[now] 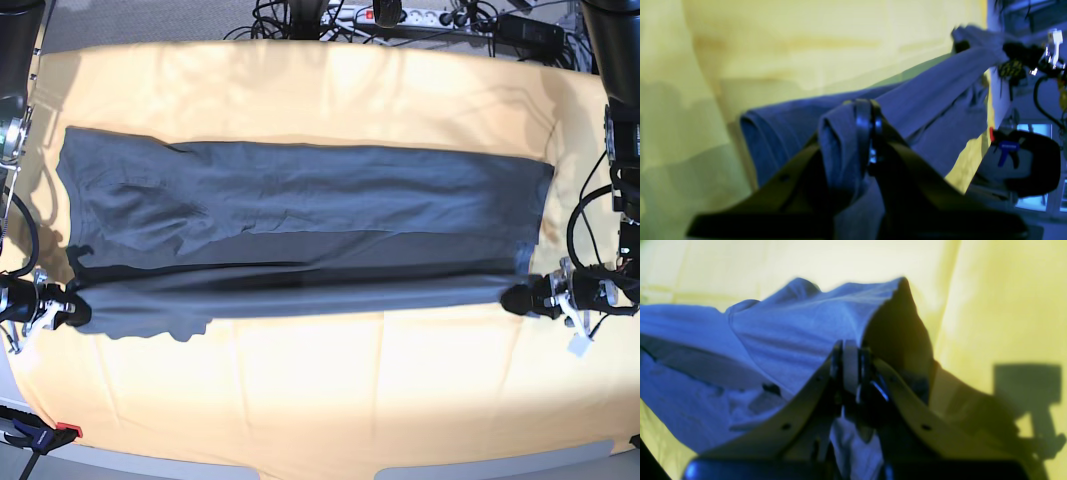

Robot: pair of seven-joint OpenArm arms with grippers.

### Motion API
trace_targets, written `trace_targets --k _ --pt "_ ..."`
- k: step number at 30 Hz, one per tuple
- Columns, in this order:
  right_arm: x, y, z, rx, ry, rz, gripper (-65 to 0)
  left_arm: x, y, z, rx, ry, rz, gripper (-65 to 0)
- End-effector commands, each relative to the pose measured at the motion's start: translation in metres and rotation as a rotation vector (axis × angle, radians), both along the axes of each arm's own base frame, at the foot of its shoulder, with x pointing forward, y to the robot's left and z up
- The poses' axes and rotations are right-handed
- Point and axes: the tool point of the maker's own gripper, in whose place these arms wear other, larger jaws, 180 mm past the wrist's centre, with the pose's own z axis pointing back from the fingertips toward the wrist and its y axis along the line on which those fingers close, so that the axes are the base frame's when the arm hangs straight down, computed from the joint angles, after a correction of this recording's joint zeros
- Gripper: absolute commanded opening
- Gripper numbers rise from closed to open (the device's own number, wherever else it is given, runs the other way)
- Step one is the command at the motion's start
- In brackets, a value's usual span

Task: Fold the T-shirt properly
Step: 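Lift the hem corners and fold them over toward the collar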

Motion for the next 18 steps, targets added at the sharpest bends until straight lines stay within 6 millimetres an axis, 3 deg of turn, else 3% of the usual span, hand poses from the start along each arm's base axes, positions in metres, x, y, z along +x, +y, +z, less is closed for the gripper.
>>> trace_targets --k 1,5,13,18 --pt "0.012 -0.010 0.025 -0.006 -0.072 -0.020 -65.0 0.011 0.007 0.026 -0.005 -0.063 0.004 -65.0" --pt "0.010 -0.010 0.021 -0.007 -0.064 -0.019 -65.0 0.009 0.008 0.032 0.000 -0.070 -0.017 -65.0" --pt "0.013 -0.007 0.023 0.002 -0.082 -0.023 -65.0 0.018 0.002 0.098 0.030 -0.266 -0.099 -65.0" --pt "0.017 -0.002 0.024 0.016 -0.101 -0.024 -65.0 0.011 -0.004 0.112 0.100 -0.304 -0.179 -65.0"
